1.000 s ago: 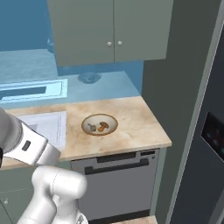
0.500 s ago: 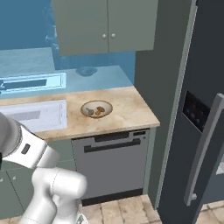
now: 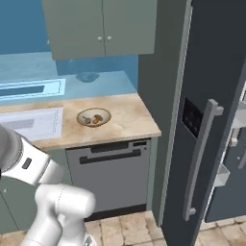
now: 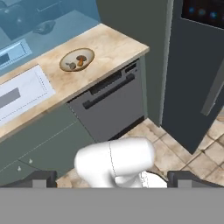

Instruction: Take the garlic, mango, and mushroom from the freezer and place them in the bowl on the counter.

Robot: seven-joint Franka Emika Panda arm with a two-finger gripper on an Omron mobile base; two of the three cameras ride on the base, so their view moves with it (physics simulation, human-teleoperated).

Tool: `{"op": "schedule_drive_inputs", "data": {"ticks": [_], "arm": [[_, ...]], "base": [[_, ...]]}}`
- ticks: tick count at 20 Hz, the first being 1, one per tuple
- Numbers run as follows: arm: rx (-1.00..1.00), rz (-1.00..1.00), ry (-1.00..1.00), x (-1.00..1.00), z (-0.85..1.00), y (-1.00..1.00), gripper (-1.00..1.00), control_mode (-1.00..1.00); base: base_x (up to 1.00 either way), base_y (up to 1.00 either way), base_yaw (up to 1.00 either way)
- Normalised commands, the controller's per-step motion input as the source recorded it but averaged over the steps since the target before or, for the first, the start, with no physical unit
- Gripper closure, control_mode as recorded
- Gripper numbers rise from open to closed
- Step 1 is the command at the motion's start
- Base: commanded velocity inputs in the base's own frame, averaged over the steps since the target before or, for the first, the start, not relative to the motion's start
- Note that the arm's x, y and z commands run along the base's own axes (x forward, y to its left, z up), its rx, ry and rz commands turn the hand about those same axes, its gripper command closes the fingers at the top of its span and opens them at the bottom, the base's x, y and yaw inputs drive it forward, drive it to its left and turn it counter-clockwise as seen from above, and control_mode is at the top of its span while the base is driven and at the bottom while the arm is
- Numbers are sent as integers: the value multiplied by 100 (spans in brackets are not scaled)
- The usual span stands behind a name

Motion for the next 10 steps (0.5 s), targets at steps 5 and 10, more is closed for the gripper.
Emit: {"op": "schedule_drive_inputs", "data": {"ticks": [5, 10], "arm": [[0, 0, 0, 0, 0, 0, -100, 100], [0, 0, 0, 0, 0, 0, -100, 100]], "base": [[-1, -90, 11], [-64, -77, 2]]}}
